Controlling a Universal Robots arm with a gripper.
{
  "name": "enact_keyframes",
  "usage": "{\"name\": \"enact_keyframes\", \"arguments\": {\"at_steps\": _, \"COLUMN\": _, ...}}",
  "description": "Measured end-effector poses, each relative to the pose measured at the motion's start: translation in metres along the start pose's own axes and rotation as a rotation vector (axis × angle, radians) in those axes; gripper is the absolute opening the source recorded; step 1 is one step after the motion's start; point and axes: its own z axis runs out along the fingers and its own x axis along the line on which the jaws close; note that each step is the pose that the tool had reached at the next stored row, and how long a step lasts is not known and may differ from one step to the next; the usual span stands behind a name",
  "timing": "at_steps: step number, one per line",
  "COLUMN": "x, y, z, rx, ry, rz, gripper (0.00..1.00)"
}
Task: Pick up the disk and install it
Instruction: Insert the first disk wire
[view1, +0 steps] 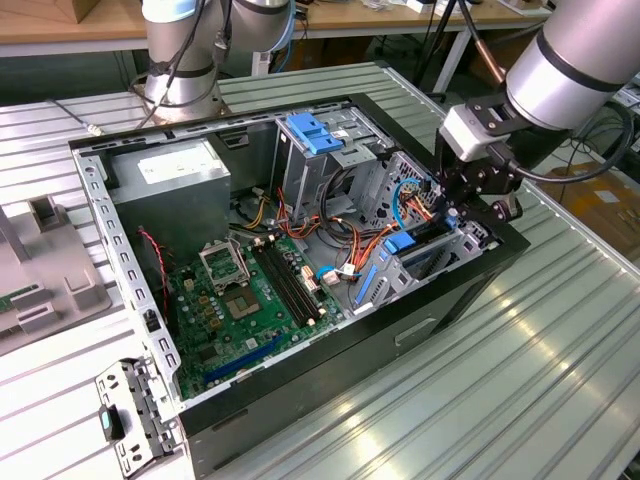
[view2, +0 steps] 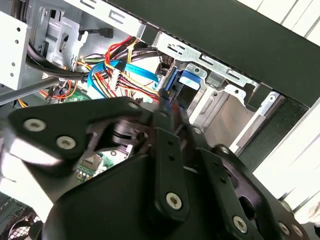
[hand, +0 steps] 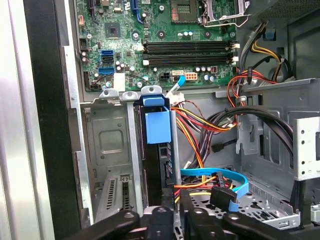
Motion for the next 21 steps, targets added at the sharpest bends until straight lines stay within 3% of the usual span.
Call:
{"name": "enact_keyframes", "arguments": {"at_steps": 2, "x": 0.0, "y": 0.0, "z": 0.0001, "rx": 0.0, "ry": -0.0001, "rz": 0.0, "gripper": 0.11}}
{"name": "enact_keyframes", "arguments": {"at_steps": 14, "x": 0.0019, "y": 0.0004, "z": 0.0089, "rx": -0.0045, "ry": -0.0001, "rz": 0.001, "gripper": 0.11}}
{"name": "enact_keyframes", "arguments": {"at_steps": 19, "x": 0.0015, "y": -0.0001, "z": 0.0071, "rx": -0.0046, "ry": -0.0016, "rz": 0.0, "gripper": 0.11}}
{"name": "enact_keyframes", "arguments": {"at_steps": 21, "x": 0.0006, "y": -0.0005, "z": 0.0018, "rx": -0.0046, "ry": -0.0005, "rz": 0.0, "gripper": 0.11}}
